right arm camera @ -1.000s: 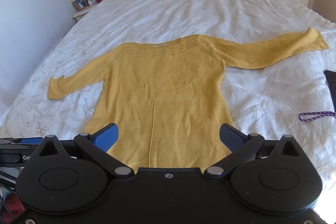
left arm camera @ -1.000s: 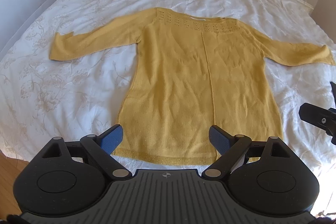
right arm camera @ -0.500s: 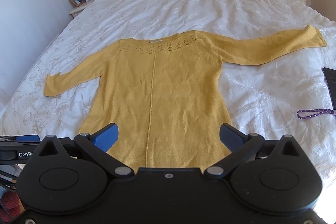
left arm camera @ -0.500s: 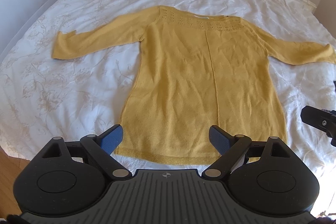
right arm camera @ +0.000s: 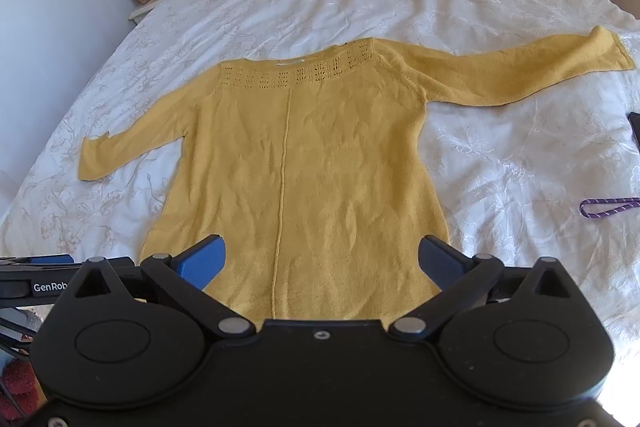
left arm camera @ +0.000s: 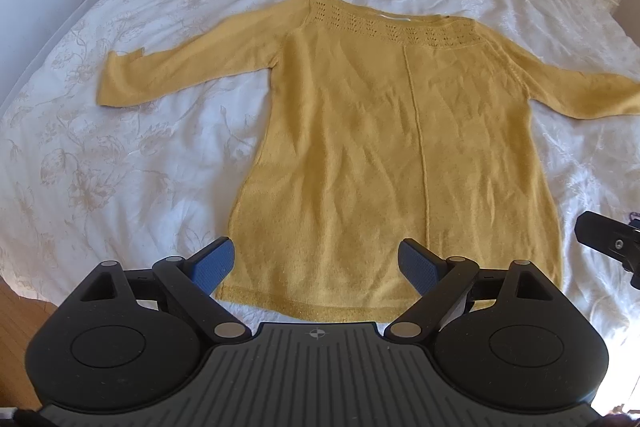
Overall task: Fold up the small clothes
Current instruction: 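Move both grippers over the yellow sweater toward one sleeve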
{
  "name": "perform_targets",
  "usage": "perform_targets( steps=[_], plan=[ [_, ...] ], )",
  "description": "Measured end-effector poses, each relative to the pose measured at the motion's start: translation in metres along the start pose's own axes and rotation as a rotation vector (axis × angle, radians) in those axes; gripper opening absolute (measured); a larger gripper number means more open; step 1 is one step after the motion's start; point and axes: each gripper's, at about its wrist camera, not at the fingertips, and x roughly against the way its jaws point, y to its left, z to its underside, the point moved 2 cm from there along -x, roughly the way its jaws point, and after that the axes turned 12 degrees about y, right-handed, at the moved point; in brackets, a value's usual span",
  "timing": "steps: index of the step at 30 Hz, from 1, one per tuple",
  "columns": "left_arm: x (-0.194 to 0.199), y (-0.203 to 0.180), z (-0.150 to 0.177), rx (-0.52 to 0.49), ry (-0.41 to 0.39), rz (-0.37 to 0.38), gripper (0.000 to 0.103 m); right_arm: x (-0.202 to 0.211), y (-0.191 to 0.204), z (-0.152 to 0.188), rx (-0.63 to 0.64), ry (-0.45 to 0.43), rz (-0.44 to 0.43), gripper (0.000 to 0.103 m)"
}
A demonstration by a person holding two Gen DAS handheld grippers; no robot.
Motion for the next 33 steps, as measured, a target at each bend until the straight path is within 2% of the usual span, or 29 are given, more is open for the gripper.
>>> perform_targets(
  steps=[6,11,23,29,33],
  plan=[
    [-0.016,-0.011,-0.015,0.009,0.038,-0.013,0.089,-0.019,-0.020,-0.022,-0.014,0.035,-0.025,0.102],
    [-0.028,-0.016,-0.033,0.059,0.056,-0.003,0.089,-0.038,-0.038,-0.044,-0.018,0.063,-0.045,0.102],
    [-0.040,-0.026,-0.067,0.143,0.026,-0.038,0.088,-0.089,-0.095,-0.096,-0.091,0.135,-0.102,0.102],
    [-0.056,-0.015,-0.073,0.141,0.018,-0.049,0.083,-0.115,-0.109,-0.118,-0.032,0.134,-0.076,0.102],
    [-0.072,-0.001,-0.079,0.131,0.037,-0.070,0.078,-0.129,-0.117,-0.122,-0.044,0.152,-0.073,0.102]
  ],
)
